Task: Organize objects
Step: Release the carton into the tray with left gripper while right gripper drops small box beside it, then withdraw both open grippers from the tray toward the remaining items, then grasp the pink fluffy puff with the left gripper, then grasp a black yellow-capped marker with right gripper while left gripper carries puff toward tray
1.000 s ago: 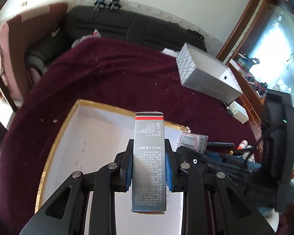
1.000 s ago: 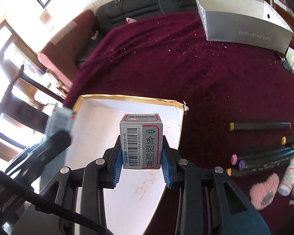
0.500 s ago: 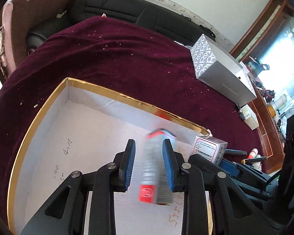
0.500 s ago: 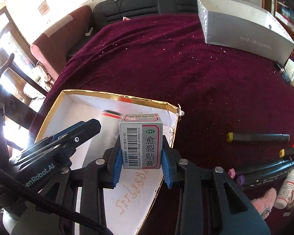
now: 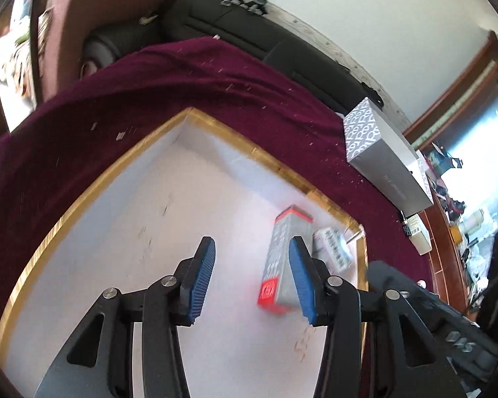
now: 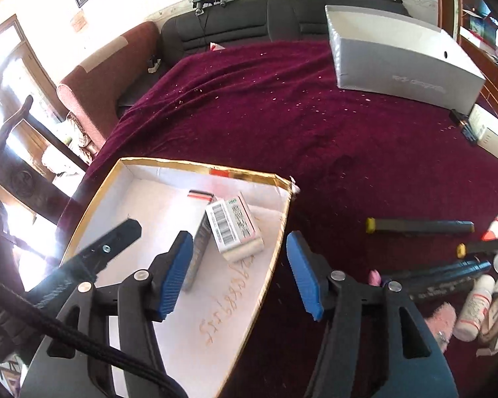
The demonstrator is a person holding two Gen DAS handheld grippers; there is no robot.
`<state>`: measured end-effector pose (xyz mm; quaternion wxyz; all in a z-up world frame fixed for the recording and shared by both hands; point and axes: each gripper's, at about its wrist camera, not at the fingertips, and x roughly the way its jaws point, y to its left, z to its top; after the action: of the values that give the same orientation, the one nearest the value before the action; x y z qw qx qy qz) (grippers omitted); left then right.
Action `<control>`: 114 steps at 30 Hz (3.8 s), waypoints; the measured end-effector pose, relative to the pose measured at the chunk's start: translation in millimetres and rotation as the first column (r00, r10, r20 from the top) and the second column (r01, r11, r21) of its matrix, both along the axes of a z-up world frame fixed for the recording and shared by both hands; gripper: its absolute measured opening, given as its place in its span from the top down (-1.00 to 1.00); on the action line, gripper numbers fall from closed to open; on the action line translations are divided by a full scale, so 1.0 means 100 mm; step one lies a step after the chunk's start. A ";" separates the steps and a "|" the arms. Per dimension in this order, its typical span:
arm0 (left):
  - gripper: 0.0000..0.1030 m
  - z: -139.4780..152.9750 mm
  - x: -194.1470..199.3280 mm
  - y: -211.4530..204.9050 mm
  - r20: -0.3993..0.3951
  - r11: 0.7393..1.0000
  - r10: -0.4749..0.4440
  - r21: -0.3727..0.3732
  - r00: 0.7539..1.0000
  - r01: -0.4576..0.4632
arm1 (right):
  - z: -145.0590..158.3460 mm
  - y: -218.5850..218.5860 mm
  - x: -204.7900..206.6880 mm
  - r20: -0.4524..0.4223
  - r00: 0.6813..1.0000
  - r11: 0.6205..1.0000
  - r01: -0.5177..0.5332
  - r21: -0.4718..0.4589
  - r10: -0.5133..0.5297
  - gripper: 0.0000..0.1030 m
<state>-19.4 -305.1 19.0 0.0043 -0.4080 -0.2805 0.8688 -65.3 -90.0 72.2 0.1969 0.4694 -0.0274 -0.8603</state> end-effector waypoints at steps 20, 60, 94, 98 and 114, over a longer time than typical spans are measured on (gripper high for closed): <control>-0.19 0.98 1.10 0.68 -0.318 0.987 -0.011 -0.157 0.948 -0.041 | 1.06 0.75 1.62 -0.551 0.828 0.969 0.210 0.128 -0.106 -0.64; -0.17 0.04 0.20 3.37 0.092 0.646 -0.543 -0.588 0.834 0.486 | -0.06 3.44 1.27 -0.188 0.780 0.796 0.546 -0.260 -0.597 -0.63; 0.51 0.93 1.56 0.71 -0.307 0.960 -0.214 -0.242 0.927 0.141 | 0.18 2.05 0.96 0.001 0.963 0.927 0.260 -0.269 -0.270 -0.63; 0.51 0.82 1.47 0.54 -0.285 0.972 -0.156 -0.213 0.946 0.096 | -0.05 1.89 0.66 0.156 0.969 0.902 0.237 -0.361 -0.192 -0.63; 0.50 0.53 1.28 0.20 -0.265 0.985 -0.162 -0.097 0.951 0.141 | -0.55 1.48 -0.76 0.427 0.846 0.895 0.417 -0.155 -0.320 -0.57</control>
<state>108.4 -285.3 72.2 0.0936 -0.3053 -0.2114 0.9238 -141.2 57.5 17.2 0.0728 0.5893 -0.2610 -0.7612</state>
